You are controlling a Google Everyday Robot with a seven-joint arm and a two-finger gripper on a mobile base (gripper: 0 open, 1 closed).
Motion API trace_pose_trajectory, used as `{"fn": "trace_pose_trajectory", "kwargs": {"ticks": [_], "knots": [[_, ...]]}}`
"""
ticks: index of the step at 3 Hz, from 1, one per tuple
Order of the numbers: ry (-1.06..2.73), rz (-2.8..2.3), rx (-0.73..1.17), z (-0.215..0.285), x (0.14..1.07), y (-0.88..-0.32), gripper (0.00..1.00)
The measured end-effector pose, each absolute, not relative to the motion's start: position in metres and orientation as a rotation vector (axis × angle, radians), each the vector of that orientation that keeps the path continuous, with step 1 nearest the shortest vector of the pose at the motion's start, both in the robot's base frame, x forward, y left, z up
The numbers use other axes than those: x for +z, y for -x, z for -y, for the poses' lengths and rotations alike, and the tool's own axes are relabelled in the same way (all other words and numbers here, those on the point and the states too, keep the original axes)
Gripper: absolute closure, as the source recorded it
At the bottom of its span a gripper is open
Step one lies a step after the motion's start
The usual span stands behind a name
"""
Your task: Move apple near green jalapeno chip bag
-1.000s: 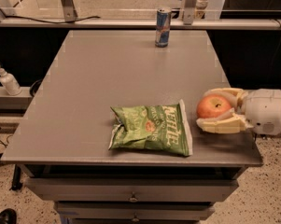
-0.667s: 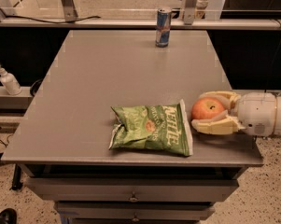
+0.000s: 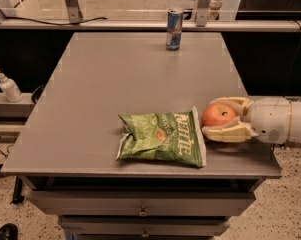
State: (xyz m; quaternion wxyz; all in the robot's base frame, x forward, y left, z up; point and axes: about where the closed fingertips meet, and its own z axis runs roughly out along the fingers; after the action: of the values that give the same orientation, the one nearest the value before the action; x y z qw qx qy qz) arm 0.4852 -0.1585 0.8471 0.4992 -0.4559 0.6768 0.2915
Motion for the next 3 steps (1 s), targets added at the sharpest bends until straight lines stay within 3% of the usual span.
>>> {"fn": "trace_pose_trajectory", "kwargs": {"ticks": [2, 3], "knots": [[1.096, -1.655, 0.711, 0.1572, 0.8463, -0.4860, 0.12], [1.091, -1.683, 0.724, 0.1529, 0.8453, -0.4873, 0.00]]}}
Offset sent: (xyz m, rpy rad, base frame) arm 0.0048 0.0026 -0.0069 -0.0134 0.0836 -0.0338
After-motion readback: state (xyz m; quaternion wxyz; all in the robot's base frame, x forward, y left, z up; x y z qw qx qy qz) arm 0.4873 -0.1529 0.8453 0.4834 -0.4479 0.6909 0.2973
